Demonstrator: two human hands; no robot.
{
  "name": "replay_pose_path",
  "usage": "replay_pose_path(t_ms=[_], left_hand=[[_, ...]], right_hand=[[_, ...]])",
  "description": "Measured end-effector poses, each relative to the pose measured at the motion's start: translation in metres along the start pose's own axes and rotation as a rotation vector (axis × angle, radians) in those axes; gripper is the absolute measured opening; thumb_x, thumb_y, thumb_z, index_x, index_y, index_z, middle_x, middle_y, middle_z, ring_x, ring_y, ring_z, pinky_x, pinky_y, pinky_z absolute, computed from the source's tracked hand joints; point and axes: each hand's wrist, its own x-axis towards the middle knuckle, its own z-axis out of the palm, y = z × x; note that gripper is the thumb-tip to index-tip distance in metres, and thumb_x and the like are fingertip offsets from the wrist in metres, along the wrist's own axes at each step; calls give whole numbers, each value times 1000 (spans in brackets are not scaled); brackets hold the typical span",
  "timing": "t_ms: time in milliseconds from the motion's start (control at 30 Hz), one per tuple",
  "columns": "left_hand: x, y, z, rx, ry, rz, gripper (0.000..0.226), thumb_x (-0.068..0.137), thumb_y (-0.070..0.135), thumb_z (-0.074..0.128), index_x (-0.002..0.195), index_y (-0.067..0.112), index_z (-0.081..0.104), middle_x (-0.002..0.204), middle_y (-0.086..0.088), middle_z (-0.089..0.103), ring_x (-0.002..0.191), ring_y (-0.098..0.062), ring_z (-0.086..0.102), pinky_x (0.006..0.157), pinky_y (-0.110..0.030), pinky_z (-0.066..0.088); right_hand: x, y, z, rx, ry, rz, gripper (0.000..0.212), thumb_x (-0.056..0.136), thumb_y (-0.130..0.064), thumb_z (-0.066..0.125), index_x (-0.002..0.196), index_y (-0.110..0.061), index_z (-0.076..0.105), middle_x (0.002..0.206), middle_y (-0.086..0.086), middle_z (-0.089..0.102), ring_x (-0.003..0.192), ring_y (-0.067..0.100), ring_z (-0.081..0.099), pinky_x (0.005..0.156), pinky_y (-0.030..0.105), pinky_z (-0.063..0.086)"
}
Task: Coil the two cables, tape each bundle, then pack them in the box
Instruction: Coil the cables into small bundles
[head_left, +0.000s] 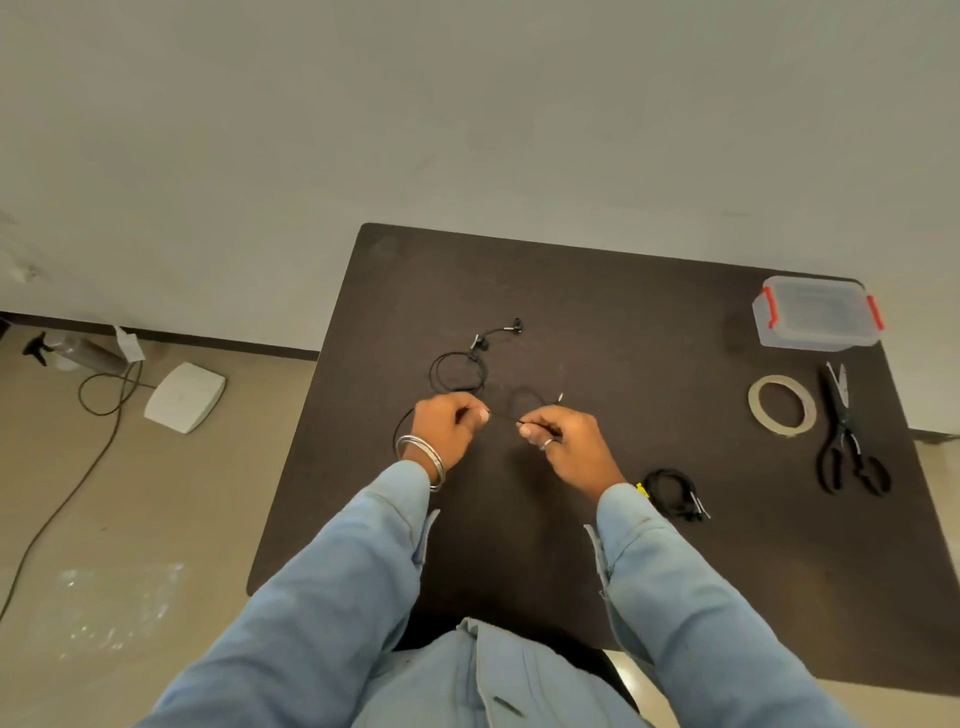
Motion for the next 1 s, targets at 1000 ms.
replay_pose_path(t_ms=[1000], left_hand=[[-23,123,33,-506,-145,239,26,98,13,45,93,0,67,52,3,49,47,-9,48,62,-24,53]], right_hand=[[6,-60,-119,1118,61,174,22,96,4,44,110,5,61,110,21,67,105,29,67,90,37,56]])
